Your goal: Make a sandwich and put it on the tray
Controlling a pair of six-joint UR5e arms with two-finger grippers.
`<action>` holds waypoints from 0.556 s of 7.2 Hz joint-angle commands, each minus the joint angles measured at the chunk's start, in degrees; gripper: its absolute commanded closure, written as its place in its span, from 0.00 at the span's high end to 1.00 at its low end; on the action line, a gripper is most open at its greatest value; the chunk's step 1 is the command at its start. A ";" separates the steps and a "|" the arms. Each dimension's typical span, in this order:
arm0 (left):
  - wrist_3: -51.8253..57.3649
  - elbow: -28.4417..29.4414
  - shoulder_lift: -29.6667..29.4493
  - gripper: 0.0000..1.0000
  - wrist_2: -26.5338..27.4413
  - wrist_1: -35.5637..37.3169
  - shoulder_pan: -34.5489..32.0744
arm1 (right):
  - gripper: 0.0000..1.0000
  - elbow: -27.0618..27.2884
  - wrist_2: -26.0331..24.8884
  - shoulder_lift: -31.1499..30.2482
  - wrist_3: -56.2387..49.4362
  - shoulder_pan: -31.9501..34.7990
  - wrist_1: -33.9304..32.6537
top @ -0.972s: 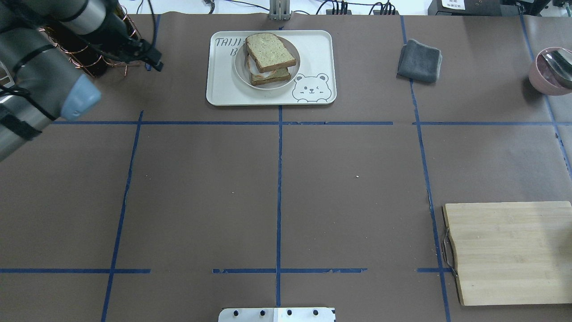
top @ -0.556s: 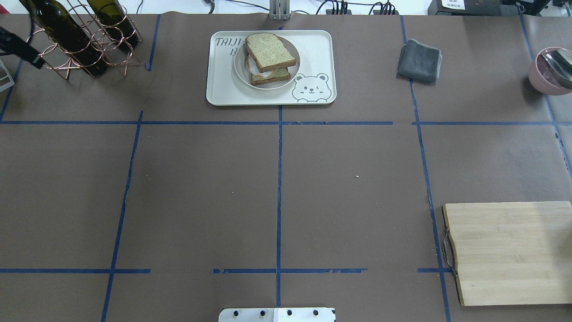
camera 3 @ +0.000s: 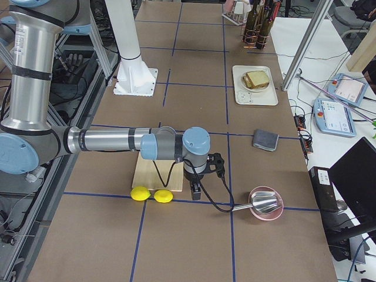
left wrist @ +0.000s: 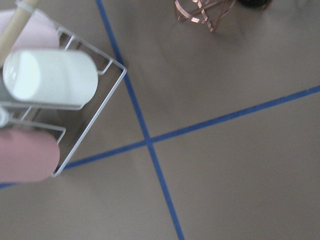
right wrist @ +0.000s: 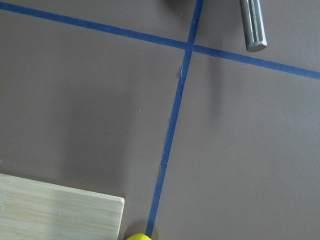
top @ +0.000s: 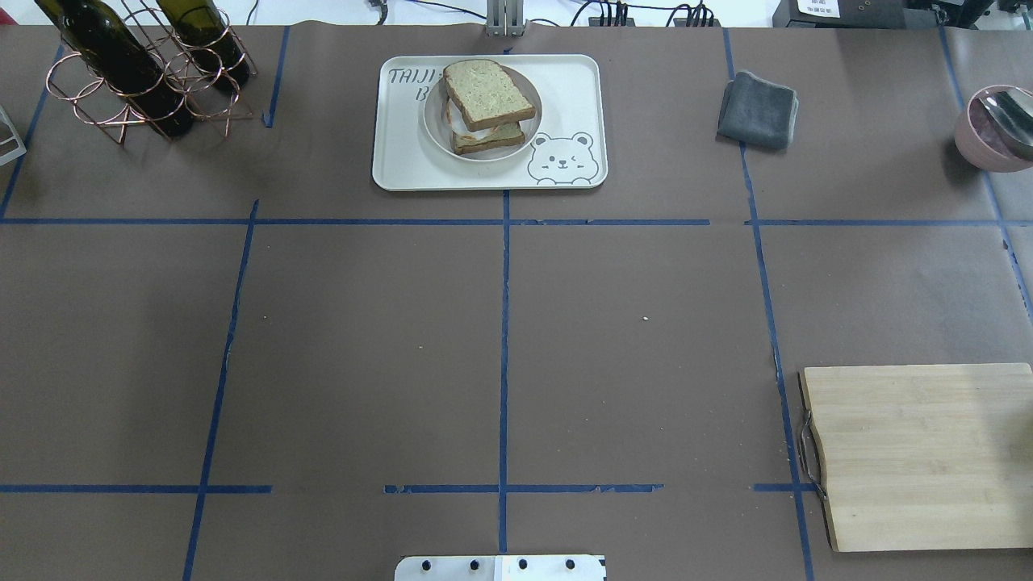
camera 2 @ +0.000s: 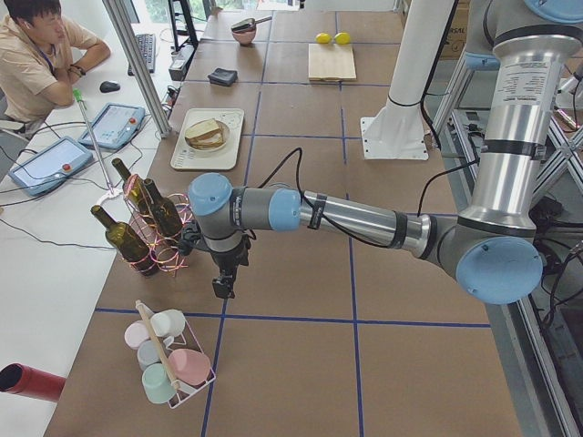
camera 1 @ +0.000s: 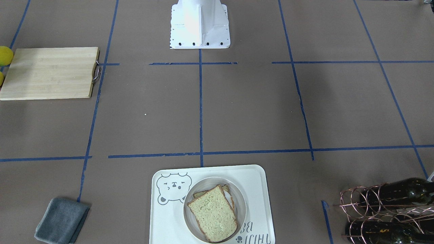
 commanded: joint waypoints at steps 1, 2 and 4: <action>0.22 -0.57 4.80 1.00 -2.04 1.01 -2.86 | 1.00 -0.05 -0.02 0.17 -0.04 0.03 -0.01; 0.30 -1.18 6.12 1.00 -2.13 0.92 -3.04 | 1.00 -0.05 -0.02 0.17 0.04 0.03 -0.01; 0.22 -2.68 6.22 1.00 -2.13 0.92 -3.30 | 1.00 0.03 -0.02 0.17 -0.05 -0.06 0.08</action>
